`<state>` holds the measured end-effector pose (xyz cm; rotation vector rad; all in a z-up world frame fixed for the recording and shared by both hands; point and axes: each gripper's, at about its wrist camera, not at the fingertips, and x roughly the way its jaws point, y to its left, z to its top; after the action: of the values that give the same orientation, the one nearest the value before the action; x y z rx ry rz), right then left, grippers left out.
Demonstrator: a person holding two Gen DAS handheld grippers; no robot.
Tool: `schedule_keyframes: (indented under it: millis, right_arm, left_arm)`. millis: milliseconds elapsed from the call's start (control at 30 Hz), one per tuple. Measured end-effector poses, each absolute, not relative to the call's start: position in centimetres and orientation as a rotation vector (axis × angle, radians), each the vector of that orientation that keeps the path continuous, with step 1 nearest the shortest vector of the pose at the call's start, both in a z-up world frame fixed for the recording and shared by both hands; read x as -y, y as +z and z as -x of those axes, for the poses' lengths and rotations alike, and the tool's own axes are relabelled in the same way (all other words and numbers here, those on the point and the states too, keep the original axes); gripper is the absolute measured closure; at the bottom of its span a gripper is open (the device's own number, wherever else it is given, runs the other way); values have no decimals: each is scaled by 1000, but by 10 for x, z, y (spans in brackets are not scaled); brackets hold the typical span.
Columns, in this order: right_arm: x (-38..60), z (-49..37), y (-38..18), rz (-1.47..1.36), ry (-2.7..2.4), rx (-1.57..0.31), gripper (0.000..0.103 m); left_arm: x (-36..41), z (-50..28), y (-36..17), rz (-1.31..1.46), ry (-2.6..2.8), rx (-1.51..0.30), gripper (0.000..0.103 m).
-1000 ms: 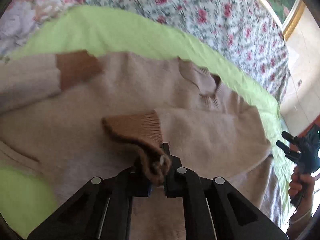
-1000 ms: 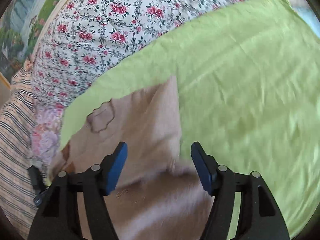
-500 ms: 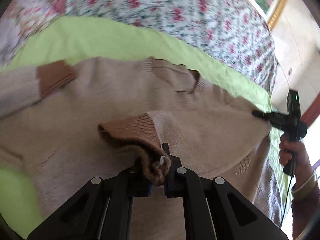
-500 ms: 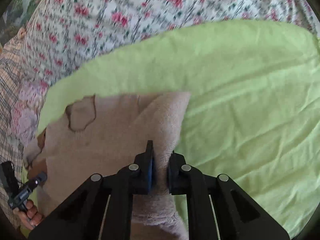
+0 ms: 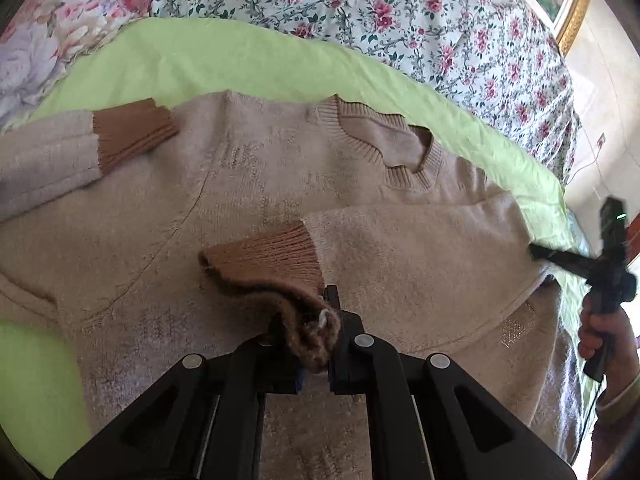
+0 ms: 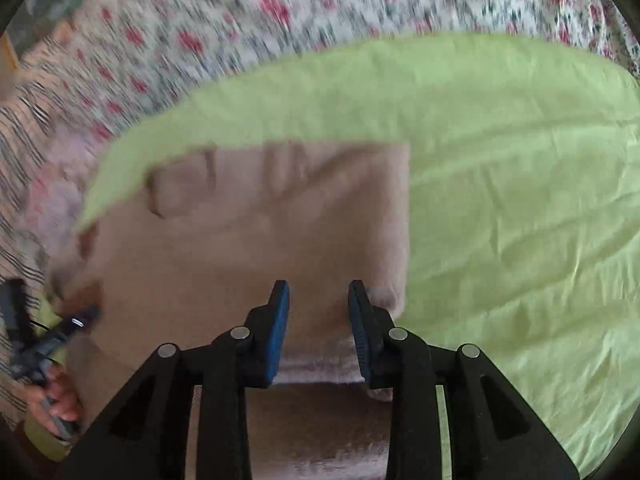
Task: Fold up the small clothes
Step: 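Fold the held sleeve across the sweater body with the right gripper, then release, then grasp the other brown cuff with the left gripper and fold it across the body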
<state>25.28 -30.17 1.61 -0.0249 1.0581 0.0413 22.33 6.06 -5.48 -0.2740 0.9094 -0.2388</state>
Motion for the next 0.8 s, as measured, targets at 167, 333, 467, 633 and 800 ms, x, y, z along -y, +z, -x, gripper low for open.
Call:
schedule_keyframes:
  millis: [167, 333, 467, 633, 800]
  right_arm:
    - [306, -227, 33, -29, 23, -985, 71]
    - [285, -187, 54, -66, 106, -959, 53]
    - [257, -160, 56, -112, 193, -969, 50]
    - [237, -129, 47, -185, 257, -968, 49]
    - [220, -113, 41, -220, 290, -986, 47]
  left_arm:
    - [-70, -215, -57, 290, -236, -935, 86]
    - [-86, -189, -49, 279, -217, -920, 74]
    - [-98, -170, -33, 199, -187, -894, 56]
    - [-114, -174, -12, 72, -124, -853, 50]
    - [-128, -214, 2, -67, -71, -832, 25]
